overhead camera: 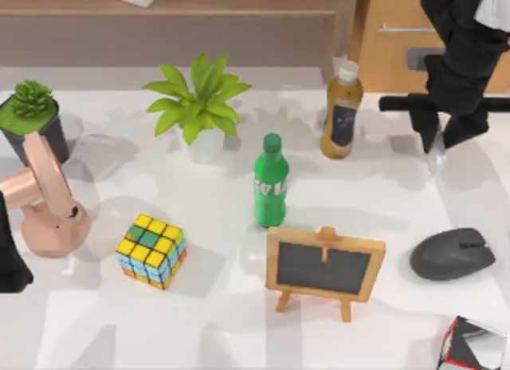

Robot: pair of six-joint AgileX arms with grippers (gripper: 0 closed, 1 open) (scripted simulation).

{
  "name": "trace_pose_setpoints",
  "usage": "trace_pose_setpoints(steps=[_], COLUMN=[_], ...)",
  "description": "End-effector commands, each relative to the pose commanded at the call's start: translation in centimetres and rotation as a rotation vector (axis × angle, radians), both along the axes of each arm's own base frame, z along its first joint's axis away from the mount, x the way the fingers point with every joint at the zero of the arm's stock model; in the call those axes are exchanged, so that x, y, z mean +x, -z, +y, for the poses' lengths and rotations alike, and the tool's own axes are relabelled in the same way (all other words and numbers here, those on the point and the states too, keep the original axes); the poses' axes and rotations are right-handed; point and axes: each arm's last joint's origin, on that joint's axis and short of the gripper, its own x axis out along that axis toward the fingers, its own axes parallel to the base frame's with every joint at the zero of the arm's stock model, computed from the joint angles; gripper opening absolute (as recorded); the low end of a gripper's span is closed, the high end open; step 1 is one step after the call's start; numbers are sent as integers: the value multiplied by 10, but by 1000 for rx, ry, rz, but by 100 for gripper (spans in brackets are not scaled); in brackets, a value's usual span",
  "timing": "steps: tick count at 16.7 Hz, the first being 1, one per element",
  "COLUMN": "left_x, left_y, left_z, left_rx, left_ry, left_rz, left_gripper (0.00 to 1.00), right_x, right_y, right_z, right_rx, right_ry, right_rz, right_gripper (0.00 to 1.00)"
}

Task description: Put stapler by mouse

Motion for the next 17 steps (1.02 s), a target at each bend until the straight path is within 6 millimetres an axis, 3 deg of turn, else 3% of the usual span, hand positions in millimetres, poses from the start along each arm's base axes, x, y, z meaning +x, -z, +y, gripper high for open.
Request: trace_pose_setpoints(steps=[11,17], left_x=[0,0], left_y=[0,0], left_z=[0,0], left_rx=[0,0], left_ry=[0,0], left_rz=[0,0], left_gripper=[100,100], right_x=[0,0], right_y=[0,0], right_z=[0,0], right_rx=[0,0], right_ry=[0,0], right_rz=[0,0], right_gripper=[98,100])
